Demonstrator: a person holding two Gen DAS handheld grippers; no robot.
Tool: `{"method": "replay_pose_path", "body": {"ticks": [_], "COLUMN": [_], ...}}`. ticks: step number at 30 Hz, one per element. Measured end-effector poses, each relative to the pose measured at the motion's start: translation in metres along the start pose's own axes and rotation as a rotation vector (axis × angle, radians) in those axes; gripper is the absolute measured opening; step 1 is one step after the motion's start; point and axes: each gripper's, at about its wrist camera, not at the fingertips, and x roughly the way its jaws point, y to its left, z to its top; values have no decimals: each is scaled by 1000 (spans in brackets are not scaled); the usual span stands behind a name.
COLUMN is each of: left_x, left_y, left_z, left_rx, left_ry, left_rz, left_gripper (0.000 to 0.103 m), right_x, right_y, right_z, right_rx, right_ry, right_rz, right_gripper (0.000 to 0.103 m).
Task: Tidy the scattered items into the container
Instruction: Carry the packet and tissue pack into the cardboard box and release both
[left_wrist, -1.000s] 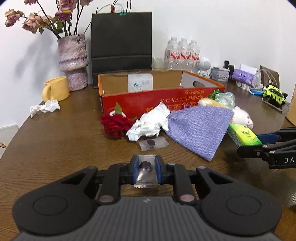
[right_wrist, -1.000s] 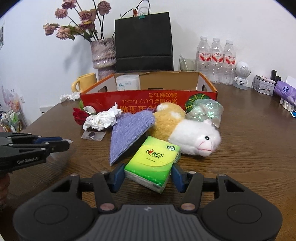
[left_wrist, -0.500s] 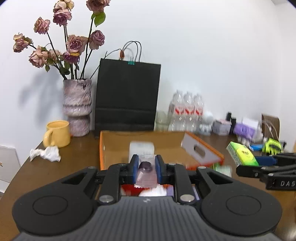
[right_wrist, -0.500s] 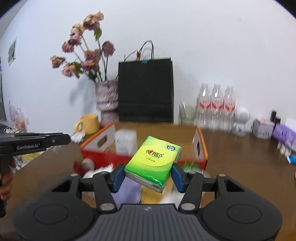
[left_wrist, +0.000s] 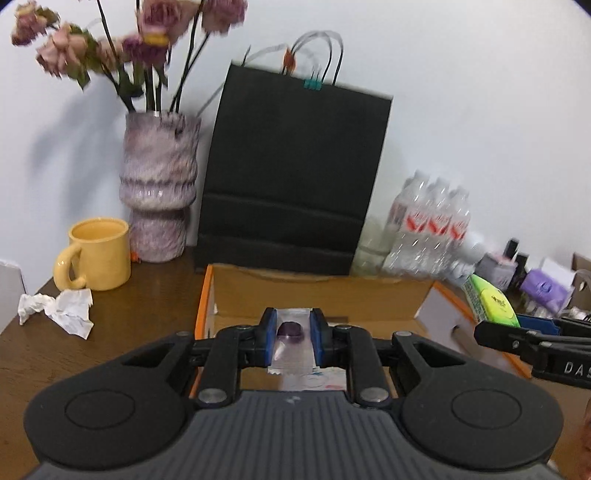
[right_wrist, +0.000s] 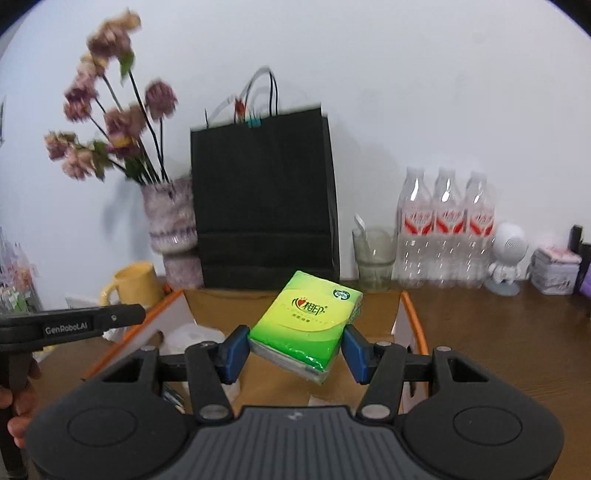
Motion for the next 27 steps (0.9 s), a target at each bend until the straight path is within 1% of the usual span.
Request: {"method": "replay_pose_path", "body": {"ticks": [2,5,8,12,13,14,15,16,17,18,19,22,24,27], "left_x": [10,20,32,43,45,45,46,44,42,40,38,35,35,35], "left_y": [5,8,12,14,14,15,15,15,15,15,14,8,3,-5], "left_z": [1,3,5,3,2,2,1,1,1,3,4,5,5,3], "left_rx": [5,26,33,34,29,19,10,4,0,-6,-11,-8,3,32], "left_ry": [13,13,30,57,60,62,63,54,40,34,32,31,41,45], "left_rz": [8,19,19,20,20,19,29,45,43,39,33,4,5,3], "left_gripper": [20,20,20,21,26,35,60,83,92,101,103,103,103,103], "right_x": [18,38,57,67,67,67,68,68,67,66,64,65,66,65], "right_y": [0,-2,-7,-13,-13,-12,-12,-11,-10,-9,-8,-5,-5,-6], "right_z": [-4,-7,-11,-12,-12,-12,-11,-11,-10,-10,-9,-8,-7,-7], "right_rx": [-25,-51,-51,-41,-46,-50,-57,-66,-72,-78,-85,-96,-95,-93], "right_ry": [39,86,140,164,164,166,169,173,176,171,165,185,200,200], "right_rz": [-6,-17,-36,-23,-19,-15,-11,-6,-7,-14,-21,-34,-40,-46], "right_gripper": [53,53,53,54,55,57,62,84,101,103,103,103,103,103]}}
